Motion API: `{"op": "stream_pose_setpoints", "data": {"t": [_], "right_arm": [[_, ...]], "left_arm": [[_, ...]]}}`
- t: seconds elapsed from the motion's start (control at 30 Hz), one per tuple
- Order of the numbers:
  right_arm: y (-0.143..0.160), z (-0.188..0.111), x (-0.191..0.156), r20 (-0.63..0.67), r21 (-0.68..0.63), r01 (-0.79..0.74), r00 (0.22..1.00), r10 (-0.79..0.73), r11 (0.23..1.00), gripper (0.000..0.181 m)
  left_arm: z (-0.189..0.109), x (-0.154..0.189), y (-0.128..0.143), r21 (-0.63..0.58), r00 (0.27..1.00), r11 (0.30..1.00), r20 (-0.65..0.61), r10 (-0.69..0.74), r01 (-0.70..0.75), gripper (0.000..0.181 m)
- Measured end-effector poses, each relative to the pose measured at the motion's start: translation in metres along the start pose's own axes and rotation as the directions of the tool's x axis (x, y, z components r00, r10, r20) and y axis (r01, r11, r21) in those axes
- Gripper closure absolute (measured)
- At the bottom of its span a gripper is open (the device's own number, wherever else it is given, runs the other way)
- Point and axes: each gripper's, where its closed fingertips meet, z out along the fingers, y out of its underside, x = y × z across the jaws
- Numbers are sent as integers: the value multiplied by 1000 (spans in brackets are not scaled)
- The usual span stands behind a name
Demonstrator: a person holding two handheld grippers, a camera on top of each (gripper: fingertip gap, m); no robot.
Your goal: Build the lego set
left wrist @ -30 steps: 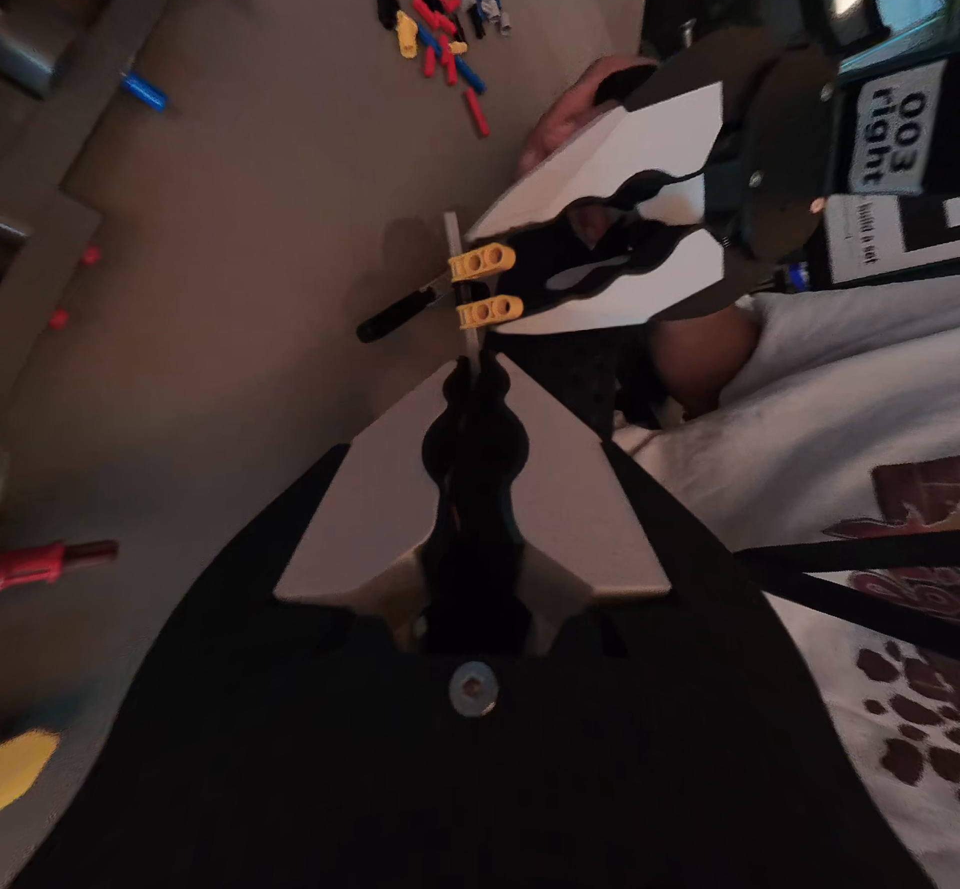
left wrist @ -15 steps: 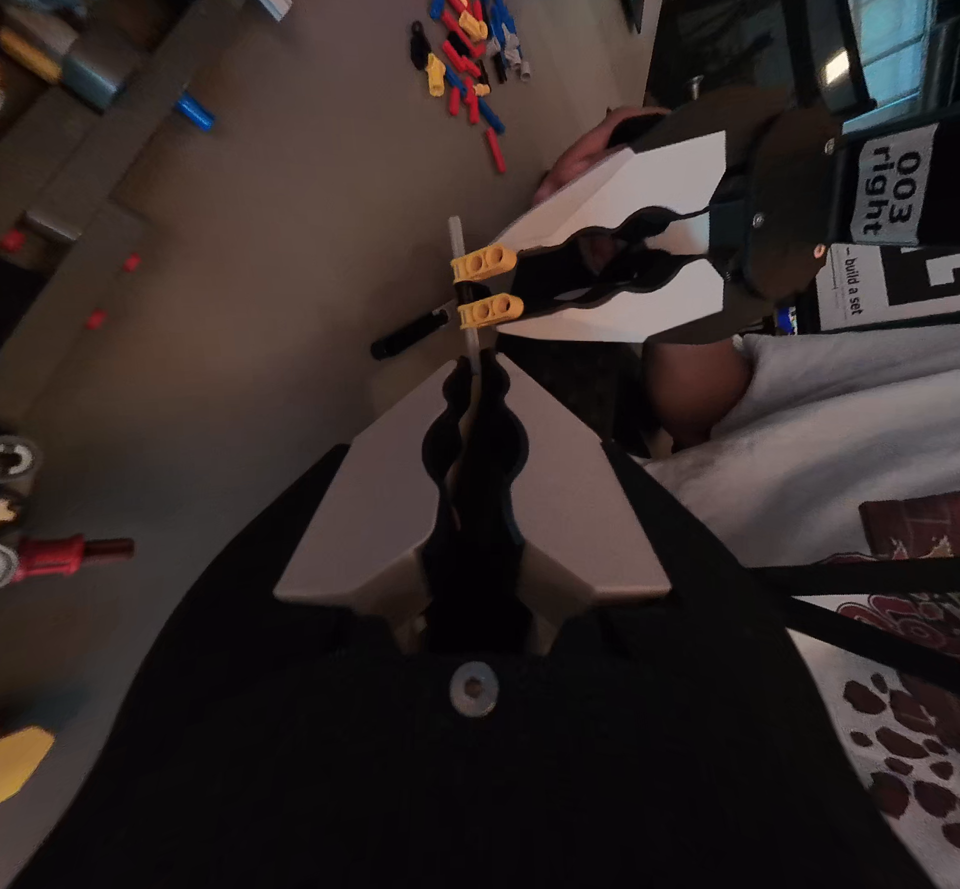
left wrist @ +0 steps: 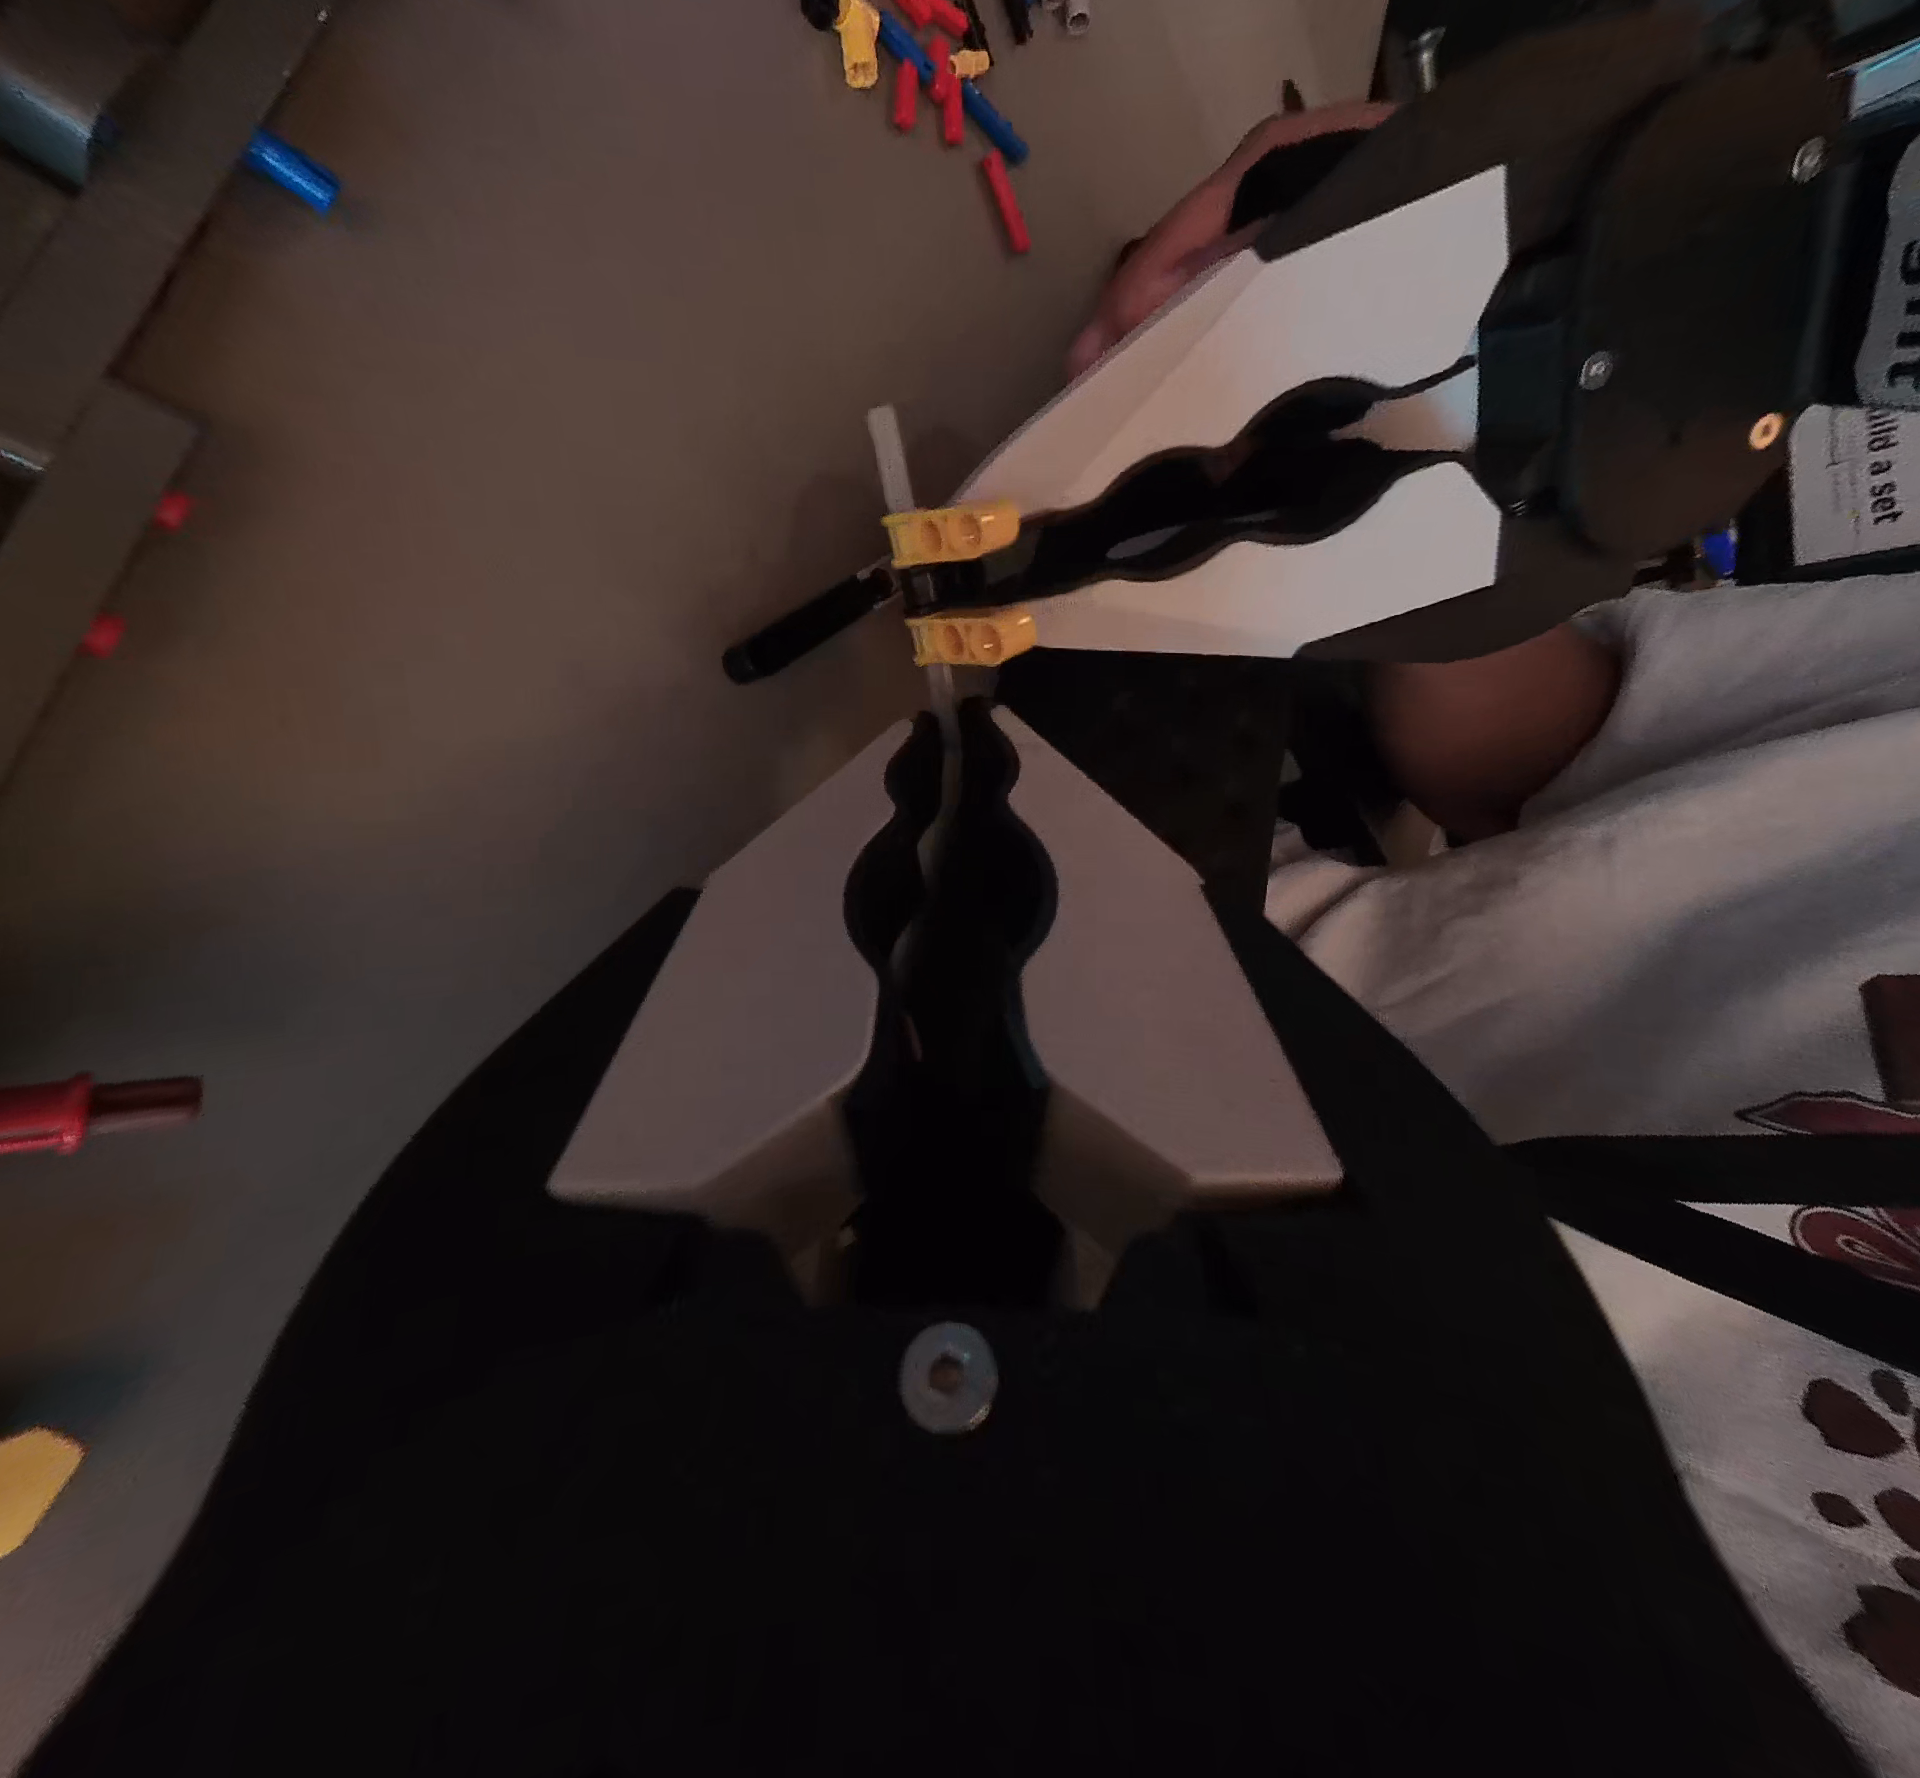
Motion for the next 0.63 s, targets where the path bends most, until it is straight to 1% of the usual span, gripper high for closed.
{"op": "stream_pose_setpoints", "data": {"t": [0.13, 0.2, 0.23, 0.27, 0.33, 0.37, 0.43, 0.47, 0.53, 0.63], "right_arm": [[0, -1, -1, -3, -4, 26, 1000, -26, 1000, 174], [4, -6, 2, 10, -17, 32, 999, -32, 999, 174], [7, -10, 7, 12, -17, 21, 1000, -21, 1000, 175], [9, -15, 10, 25, -3, -4, 1000, 4, 1000, 175], [11, -26, 14, 66, 43, -77, 995, 74, 996, 174], [11, -30, 13, 99, 59, -110, 990, 104, 992, 175], [11, -35, 10, 157, 84, -160, 977, 145, 984, 175], [10, -37, 9, 180, 104, -181, 970, 161, 978, 174], [7, -40, 5, 239, 134, -237, 950, 201, 962, 174], [6, -41, 6, 268, 143, -273, 936, 228, 951, 174]], "left_arm": [[0, 0, 1, -18, 997, 998, 48, 68, -67, 179], [-1, 2, 0, -28, 973, 977, 89, 213, -211, 177], [-3, 1, -2, -29, 948, 956, 125, 293, -292, 172], [-6, -1, -4, -48, 912, 926, 161, 378, -375, 162], [-12, -14, -14, -88, 802, 845, 275, 530, -528, 152], [-13, -20, -17, -127, 740, 797, 308, 598, -591, 147], [-10, -29, -17, -215, 641, 709, 313, 701, -671, 144], [-6, -31, -17, -239, 614, 680, 298, 731, -693, 144], [1, -33, -16, -258, 603, 652, 249, 758, -713, 146], [7, -37, -15, -273, 621, 649, 191, 760, -710, 154]]}}
